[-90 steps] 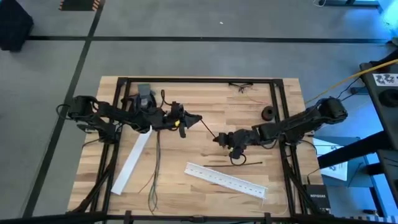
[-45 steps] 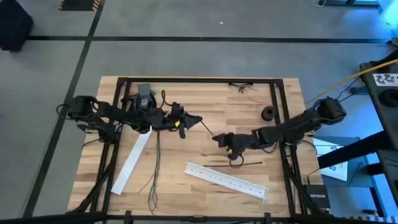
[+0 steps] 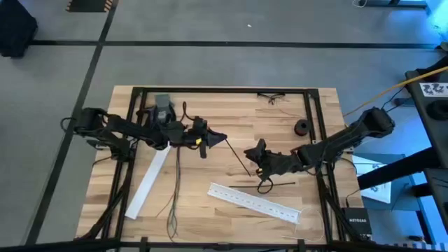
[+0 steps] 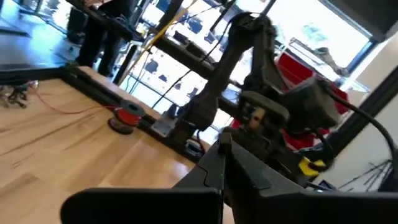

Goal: Ziptie cables
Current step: Wrap the cables together using the top zip tie

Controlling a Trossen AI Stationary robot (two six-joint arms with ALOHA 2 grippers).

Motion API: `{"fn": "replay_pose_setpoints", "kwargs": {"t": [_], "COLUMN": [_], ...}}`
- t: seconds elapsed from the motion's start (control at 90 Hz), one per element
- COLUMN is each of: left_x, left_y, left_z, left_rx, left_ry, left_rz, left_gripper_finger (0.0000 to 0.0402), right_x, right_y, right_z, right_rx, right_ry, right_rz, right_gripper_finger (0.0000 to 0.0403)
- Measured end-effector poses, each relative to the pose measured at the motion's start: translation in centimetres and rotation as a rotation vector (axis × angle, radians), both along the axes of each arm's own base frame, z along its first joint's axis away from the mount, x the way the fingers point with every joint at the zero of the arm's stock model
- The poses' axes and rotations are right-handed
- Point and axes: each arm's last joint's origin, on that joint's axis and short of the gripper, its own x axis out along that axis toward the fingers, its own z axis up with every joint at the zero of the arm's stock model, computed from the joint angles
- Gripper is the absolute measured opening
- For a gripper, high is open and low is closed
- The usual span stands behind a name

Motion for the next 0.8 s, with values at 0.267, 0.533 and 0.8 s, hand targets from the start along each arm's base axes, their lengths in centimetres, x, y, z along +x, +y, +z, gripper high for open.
{"fn": "replay_pose_setpoints", "kwargs": {"t": [0.267,0.533,0.8], "left_x": [-0.6,-0.5,-0.5], "left_y": [0.0,0.0,0.1], "left_z": [0.7,0.3,0.3], "left_rx": [-0.07,-0.166,-0.189], "left_ry": [0.007,0.044,0.041], "left_rz": [-0.008,-0.014,0.014], "left_gripper_finger": [0.0,0.0,0.0], "right_x": [0.7,1.3,1.3], "right_y": [-1.0,-1.1,-0.6], "right_z": [-1.6,-1.9,-2.3], "right_rx": [-0.214,-0.452,-0.527], "right_ry": [0.204,0.232,0.247], "right_rz": [0.304,0.449,0.663], "right_gripper_finger": [0.0132,0.0131,0.0131]}}
